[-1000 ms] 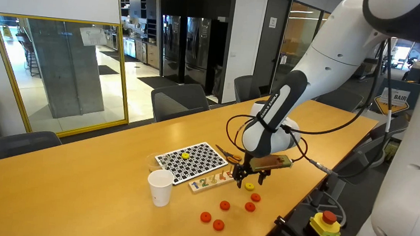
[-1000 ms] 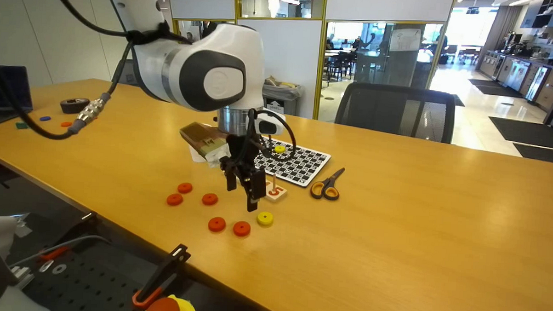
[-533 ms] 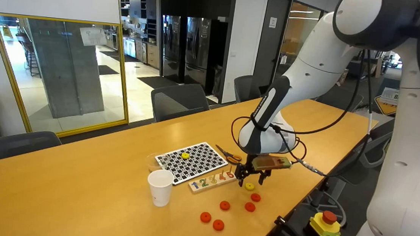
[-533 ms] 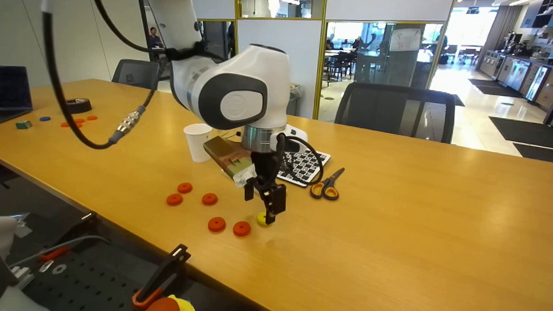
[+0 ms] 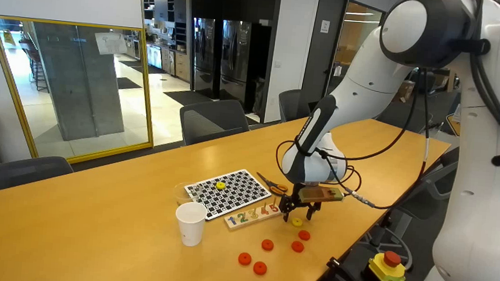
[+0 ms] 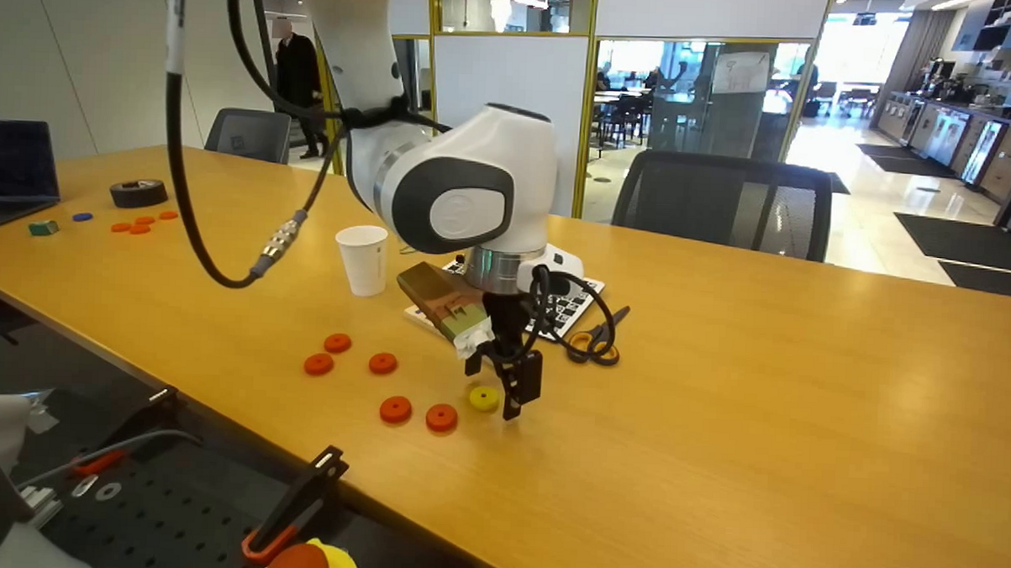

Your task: Put the round yellow blocks in the white cup then put the round orange blocks in the clear cup respectively one at a time

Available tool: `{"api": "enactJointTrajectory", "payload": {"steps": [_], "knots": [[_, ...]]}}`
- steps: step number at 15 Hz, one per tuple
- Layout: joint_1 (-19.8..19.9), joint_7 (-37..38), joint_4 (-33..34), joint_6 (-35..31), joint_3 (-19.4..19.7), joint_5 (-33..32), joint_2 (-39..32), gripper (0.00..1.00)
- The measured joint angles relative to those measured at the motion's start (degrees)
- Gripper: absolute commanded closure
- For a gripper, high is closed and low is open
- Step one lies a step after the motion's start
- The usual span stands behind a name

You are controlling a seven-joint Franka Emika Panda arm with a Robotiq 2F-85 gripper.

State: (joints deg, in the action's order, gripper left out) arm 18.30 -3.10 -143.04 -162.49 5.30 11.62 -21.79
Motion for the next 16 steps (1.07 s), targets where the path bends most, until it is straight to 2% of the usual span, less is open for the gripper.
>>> {"api": "enactJointTrajectory", "payload": {"steps": [10,11,12,16], "knots": [[0.2,-0.1,0.4,0.3,-0.1,0.0,-0.9,0.00],[0.2,-0.1,0.4,0.4,-0.1,0.0,-0.9,0.25],[0.2,-0.1,0.4,0.5,-0.1,0.0,-0.9,0.27],[0.3,-0.1,0.4,1.2,0.3,0.0,-0.4,0.57]]}}
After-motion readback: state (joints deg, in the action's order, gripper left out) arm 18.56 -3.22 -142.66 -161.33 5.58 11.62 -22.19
